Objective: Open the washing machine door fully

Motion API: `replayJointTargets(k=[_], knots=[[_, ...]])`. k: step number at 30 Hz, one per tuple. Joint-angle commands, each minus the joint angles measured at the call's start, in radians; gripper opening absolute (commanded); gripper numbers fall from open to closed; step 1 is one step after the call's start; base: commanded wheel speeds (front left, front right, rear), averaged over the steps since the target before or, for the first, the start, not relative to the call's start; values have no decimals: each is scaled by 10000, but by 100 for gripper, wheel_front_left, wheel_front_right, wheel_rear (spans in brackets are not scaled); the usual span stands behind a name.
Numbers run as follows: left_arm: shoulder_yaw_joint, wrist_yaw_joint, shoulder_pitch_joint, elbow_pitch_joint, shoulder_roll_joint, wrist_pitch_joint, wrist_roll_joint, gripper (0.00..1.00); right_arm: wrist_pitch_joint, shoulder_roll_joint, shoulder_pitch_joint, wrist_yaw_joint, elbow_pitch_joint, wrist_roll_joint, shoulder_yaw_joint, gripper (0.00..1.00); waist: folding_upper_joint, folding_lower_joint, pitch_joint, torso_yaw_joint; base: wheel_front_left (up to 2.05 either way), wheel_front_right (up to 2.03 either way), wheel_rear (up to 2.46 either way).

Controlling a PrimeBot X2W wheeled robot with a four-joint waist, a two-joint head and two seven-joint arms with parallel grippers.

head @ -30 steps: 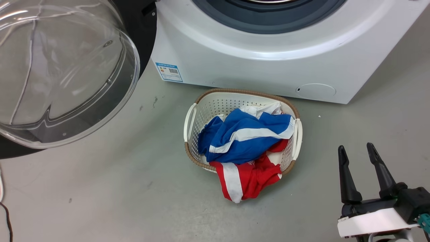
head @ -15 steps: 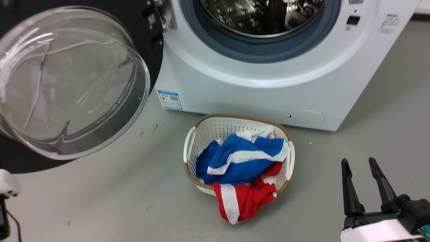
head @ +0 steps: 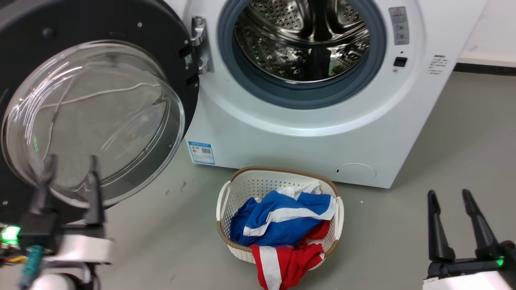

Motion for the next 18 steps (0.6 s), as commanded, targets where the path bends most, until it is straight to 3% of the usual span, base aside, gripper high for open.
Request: replayJointTargets(k=[1,9,18], knots=[[-287,-105,250,-192,-215,-25,57,100,-20,14,139,-2,-199,-24,-100,100,0,1,-139,-152,0,0,0],[-956,-228,784,-23,-1294,-25,-352,100,-18,15,296,-2,-514,-166,-316,100,0,1,-229,-564,0,0,0],[-1174,-115,1268,337,-1907,-25,-334,100,-18,15,599,-2,-176,-211,-400,100,0,1,-253,-860,0,0,0]])
